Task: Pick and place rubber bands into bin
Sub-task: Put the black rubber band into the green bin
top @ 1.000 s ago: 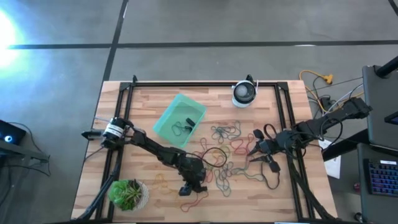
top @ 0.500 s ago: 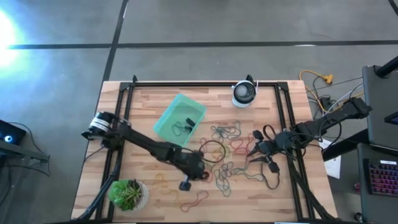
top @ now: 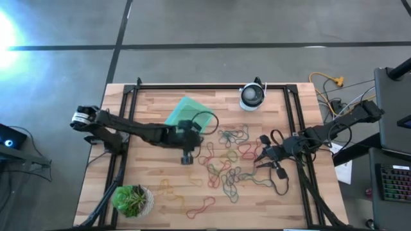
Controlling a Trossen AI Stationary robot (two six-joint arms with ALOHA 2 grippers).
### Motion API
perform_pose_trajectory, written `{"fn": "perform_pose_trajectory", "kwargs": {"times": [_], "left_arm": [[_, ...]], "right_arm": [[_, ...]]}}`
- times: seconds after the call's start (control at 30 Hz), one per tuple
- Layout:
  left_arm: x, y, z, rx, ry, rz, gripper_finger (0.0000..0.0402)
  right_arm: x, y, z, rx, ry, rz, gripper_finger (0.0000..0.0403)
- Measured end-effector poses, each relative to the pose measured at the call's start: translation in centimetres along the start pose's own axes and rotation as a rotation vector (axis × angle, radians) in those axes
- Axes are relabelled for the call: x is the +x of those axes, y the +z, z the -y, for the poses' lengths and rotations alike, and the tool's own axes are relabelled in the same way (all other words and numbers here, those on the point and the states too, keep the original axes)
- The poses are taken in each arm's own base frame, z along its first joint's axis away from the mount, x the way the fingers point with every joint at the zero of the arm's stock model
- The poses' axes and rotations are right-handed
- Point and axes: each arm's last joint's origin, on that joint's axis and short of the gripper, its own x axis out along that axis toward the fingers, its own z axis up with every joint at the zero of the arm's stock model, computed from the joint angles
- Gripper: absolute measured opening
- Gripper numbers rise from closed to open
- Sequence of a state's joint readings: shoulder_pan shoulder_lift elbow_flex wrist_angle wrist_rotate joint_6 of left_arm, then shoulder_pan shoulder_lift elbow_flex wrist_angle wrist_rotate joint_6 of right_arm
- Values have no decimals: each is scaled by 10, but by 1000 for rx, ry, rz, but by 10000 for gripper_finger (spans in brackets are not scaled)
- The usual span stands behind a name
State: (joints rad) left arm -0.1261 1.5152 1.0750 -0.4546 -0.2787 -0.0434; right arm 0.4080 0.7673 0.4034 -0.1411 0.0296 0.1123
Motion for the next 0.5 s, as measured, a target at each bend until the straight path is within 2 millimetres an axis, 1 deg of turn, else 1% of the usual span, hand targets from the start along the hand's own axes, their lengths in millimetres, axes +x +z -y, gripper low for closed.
{"fn": "perform_pose_trajectory", "kwargs": {"times": [0.1,0.17,0.27,0.4,0.5], "left_arm": [[4,-8,-17,-27,40,-69,0],[8,-12,-28,-54,69,-85,0],[16,-26,-42,-83,100,-144,0],[22,-38,-53,-128,126,-183,3],[25,-46,-56,-136,132,-208,23]], "right_arm": [[1,0,0,0,0,2,94],[2,-1,0,-1,-1,-7,92],[3,0,0,-1,0,-4,89],[3,0,0,-4,-1,-6,89],[4,0,1,10,-33,0,93]]}}
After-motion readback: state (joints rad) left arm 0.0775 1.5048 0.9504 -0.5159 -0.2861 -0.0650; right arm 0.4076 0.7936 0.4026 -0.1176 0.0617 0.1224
